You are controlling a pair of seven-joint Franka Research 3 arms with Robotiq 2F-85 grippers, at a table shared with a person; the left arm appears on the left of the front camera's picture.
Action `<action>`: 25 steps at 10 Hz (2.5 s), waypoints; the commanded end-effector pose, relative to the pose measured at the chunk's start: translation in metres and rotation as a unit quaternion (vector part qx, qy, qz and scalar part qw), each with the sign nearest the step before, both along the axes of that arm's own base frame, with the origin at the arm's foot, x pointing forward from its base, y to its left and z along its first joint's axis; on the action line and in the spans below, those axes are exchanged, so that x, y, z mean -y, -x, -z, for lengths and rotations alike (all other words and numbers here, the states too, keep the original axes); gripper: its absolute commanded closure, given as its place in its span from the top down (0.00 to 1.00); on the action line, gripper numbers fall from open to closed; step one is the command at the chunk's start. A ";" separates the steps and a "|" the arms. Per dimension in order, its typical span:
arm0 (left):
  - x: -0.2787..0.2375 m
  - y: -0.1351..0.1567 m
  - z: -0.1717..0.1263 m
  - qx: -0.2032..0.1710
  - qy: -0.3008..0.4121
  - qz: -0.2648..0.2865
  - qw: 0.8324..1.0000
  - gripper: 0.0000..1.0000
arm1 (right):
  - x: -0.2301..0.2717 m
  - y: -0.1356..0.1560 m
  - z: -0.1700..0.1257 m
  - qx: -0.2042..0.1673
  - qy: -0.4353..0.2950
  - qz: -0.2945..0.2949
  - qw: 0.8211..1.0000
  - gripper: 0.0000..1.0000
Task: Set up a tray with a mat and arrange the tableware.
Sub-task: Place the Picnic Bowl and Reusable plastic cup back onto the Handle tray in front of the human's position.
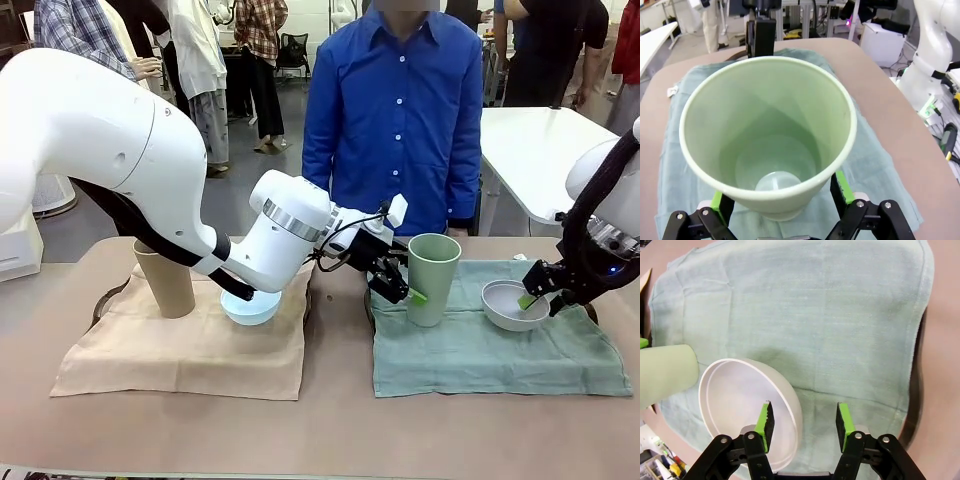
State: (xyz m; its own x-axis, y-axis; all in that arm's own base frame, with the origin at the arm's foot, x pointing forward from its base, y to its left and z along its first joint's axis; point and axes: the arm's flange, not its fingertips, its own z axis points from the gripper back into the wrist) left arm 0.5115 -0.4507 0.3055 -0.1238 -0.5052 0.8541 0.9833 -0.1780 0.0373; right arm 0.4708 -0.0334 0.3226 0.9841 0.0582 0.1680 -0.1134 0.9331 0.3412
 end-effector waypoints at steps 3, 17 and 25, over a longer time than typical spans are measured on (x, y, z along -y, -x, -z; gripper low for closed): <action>-0.012 -0.001 -0.003 -0.025 -0.067 -0.035 0.997 1.00 | 0.000 0.030 -0.042 0.043 0.053 0.014 0.998 1.00; -0.130 0.075 -0.206 -0.168 -0.355 -0.442 0.807 1.00 | 0.045 0.140 -0.214 0.032 0.126 0.069 0.989 1.00; -0.139 0.073 -0.200 -0.147 -0.354 -0.425 0.820 1.00 | 0.048 0.141 -0.216 0.039 0.140 0.063 0.987 1.00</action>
State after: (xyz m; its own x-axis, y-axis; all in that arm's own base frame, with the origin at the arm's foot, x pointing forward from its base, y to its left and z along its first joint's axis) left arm 0.4382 -0.3140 0.5057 0.7049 -0.6733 0.2230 0.6985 0.7137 -0.0532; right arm 0.3294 -0.0801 0.5386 0.9720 -0.0047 0.2348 -0.0130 0.9972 0.0736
